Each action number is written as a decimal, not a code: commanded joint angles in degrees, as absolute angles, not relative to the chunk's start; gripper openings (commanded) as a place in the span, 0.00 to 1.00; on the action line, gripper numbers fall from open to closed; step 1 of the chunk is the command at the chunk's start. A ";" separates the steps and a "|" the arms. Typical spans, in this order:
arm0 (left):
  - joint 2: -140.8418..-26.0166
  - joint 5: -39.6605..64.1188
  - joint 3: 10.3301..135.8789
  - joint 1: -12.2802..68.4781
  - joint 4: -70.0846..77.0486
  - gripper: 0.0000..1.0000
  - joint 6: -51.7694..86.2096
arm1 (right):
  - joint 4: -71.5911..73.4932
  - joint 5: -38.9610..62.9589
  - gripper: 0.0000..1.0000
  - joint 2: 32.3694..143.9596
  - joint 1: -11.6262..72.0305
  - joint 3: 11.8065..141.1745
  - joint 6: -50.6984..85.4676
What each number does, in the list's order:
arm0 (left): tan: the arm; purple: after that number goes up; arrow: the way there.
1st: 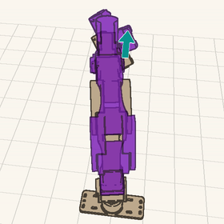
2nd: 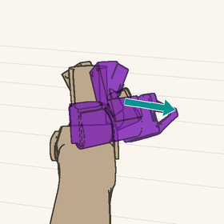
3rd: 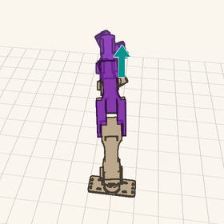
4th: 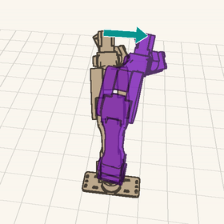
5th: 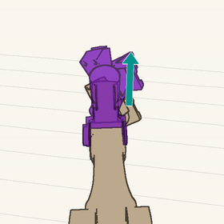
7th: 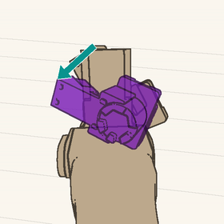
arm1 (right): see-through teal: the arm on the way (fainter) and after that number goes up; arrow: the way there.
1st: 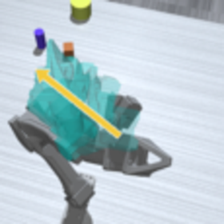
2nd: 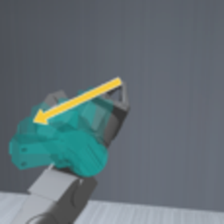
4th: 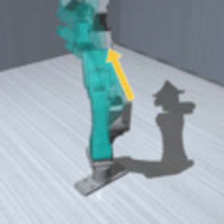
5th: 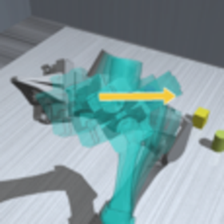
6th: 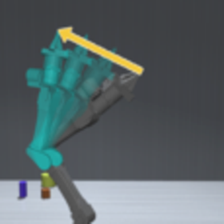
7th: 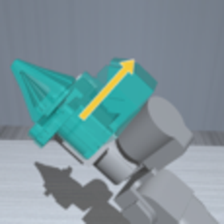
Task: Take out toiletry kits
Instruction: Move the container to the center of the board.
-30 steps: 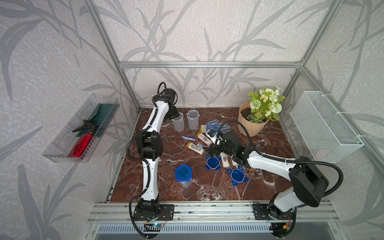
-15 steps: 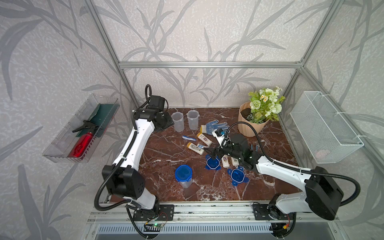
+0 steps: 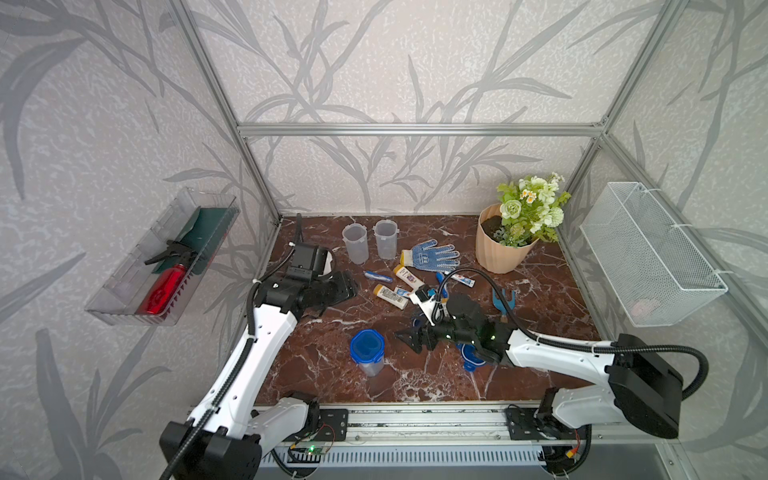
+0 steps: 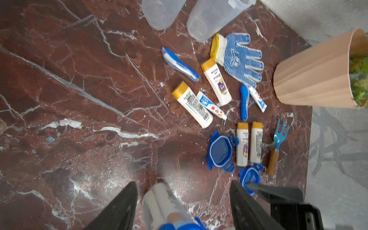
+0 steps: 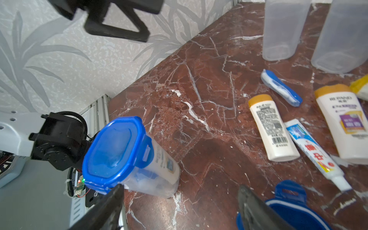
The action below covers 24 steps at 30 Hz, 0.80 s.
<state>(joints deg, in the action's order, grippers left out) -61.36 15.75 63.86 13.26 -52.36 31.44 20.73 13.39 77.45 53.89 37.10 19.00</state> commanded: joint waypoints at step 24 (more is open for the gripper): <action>-67.52 7.32 61.96 37.42 -70.39 0.99 22.65 | 17.48 6.11 0.91 85.44 53.50 38.75 20.66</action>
<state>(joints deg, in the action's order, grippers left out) -66.92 10.87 59.09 36.91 -65.84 24.43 17.08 5.43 84.23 53.74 37.12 21.19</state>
